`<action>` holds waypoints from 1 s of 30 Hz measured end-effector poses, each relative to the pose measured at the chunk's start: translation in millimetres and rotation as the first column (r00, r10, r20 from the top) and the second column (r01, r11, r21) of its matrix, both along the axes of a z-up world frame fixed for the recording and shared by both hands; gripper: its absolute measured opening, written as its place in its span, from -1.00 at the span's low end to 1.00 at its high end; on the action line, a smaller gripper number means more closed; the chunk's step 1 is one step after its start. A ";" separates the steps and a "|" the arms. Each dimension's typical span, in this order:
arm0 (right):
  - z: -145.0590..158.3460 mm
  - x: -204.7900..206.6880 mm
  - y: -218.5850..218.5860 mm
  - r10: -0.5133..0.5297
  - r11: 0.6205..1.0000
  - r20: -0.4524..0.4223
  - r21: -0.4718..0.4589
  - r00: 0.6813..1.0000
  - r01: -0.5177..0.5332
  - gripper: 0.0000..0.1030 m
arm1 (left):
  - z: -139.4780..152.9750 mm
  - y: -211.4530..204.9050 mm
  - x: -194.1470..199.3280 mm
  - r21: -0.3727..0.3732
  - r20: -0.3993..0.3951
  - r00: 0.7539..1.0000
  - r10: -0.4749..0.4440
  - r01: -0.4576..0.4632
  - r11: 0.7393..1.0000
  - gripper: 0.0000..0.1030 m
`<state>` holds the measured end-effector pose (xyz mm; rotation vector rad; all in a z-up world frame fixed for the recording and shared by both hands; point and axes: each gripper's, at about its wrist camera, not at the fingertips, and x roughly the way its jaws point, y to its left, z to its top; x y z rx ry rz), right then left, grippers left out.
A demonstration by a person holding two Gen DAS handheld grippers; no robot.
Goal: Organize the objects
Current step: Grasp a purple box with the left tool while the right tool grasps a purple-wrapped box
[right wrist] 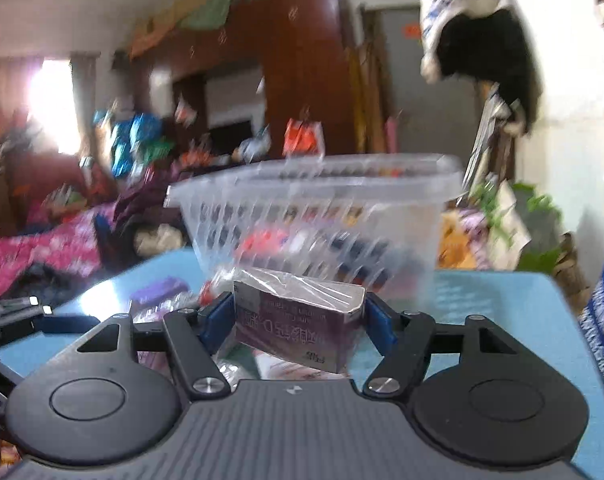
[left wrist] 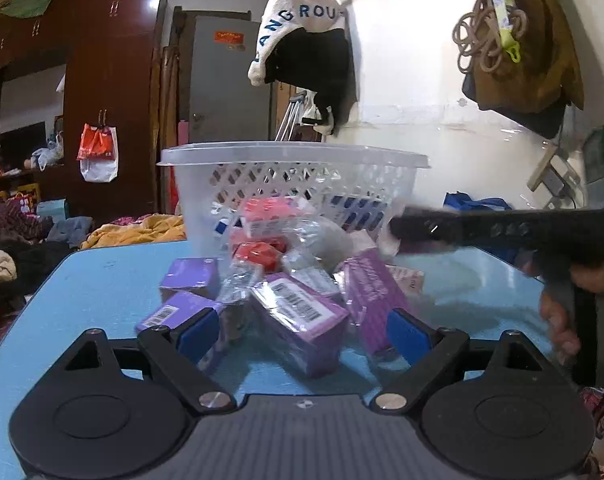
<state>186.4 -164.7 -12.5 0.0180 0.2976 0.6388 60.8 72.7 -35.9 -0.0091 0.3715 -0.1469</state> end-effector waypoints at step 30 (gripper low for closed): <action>3.3 -10.4 2.3 -0.078 0.997 0.111 0.011 0.991 0.077 0.38 | -11.7 -11.4 1.3 0.015 0.058 0.991 0.124 -0.126 0.992 -0.26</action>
